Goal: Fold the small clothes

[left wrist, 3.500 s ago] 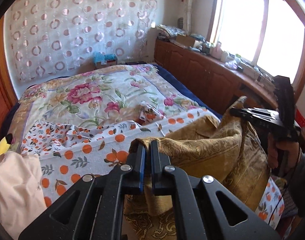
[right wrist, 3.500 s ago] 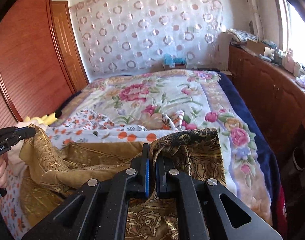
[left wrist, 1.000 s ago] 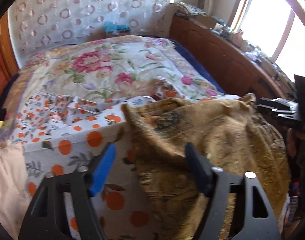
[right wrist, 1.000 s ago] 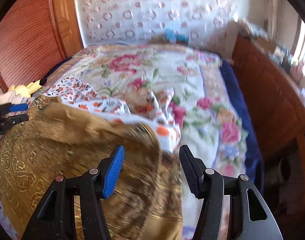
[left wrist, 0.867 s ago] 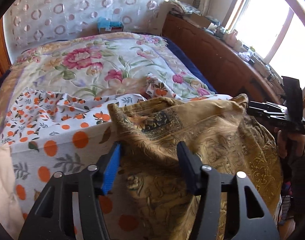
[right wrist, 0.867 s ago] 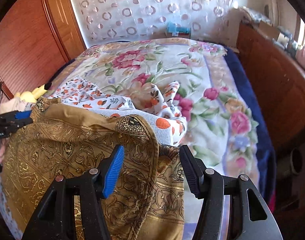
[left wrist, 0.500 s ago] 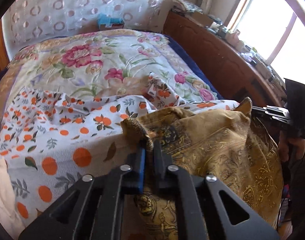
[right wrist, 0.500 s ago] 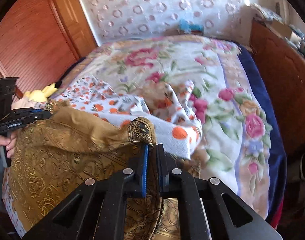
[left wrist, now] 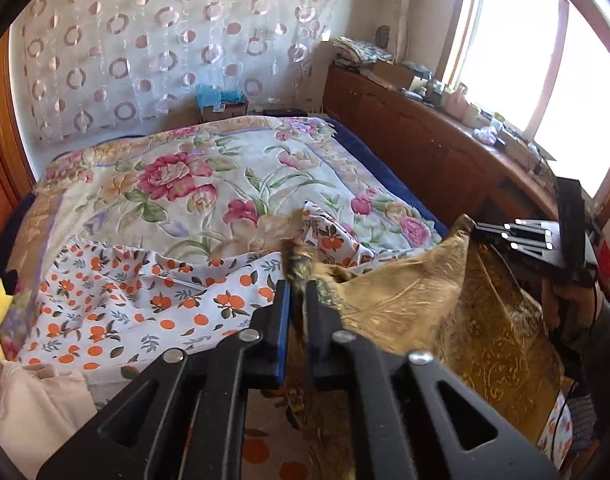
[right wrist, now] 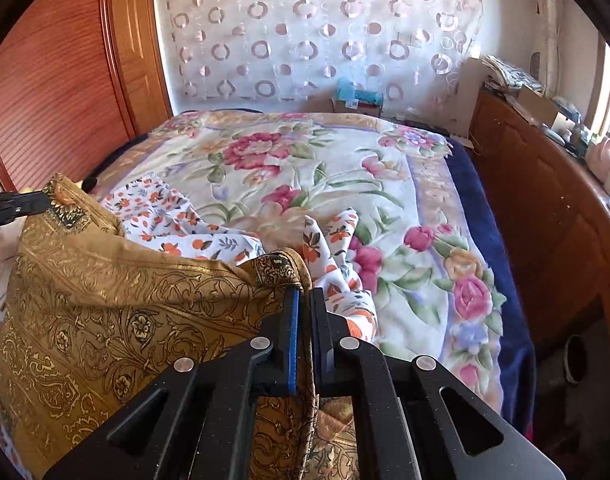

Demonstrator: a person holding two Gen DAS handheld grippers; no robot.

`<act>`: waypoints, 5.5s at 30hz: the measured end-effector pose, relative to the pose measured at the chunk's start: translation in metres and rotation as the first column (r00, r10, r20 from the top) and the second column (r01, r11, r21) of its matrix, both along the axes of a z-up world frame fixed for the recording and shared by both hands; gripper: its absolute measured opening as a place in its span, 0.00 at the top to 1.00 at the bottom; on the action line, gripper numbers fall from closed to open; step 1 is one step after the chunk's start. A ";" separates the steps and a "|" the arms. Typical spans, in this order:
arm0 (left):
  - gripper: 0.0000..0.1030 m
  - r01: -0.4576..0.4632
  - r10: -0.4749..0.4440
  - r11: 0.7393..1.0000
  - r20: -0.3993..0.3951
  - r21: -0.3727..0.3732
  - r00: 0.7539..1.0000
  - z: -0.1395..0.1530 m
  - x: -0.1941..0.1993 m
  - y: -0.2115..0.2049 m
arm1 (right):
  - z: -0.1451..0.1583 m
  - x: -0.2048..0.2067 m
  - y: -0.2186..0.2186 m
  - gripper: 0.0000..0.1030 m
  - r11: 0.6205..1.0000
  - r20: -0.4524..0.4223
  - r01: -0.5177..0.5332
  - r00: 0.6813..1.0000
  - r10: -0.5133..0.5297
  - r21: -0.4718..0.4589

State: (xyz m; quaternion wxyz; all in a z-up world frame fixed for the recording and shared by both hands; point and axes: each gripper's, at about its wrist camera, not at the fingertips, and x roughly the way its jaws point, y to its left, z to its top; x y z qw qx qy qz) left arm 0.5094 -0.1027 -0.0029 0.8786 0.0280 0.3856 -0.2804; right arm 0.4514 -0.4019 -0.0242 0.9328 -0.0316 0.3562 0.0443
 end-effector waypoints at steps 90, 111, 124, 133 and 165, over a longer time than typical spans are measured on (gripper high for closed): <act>0.24 0.043 -0.037 0.996 -0.088 0.074 0.995 -0.065 -0.213 -0.047 | -0.014 -0.237 0.010 0.93 0.835 0.038 0.337 0.920 -0.391 0.436; 0.24 -0.284 0.284 0.959 0.011 -0.005 0.959 0.003 -0.239 0.152 | 0.012 -0.217 0.240 0.94 0.902 0.144 -0.297 0.954 0.264 0.312; 0.24 -0.265 0.266 0.964 0.016 -0.021 0.964 0.001 -0.233 0.153 | 0.005 -0.213 0.255 0.60 0.931 0.008 -0.310 0.949 0.314 0.194; 0.24 -0.181 0.181 0.983 0.016 -0.019 0.983 0.004 -0.218 0.107 | 0.058 -0.221 0.197 0.43 0.954 0.114 -0.262 0.962 0.247 0.146; 0.24 -0.181 0.186 0.982 -0.165 0.047 0.968 -0.072 -0.236 0.051 | -0.012 -0.006 0.166 0.50 0.936 -0.173 -0.246 0.940 0.293 0.252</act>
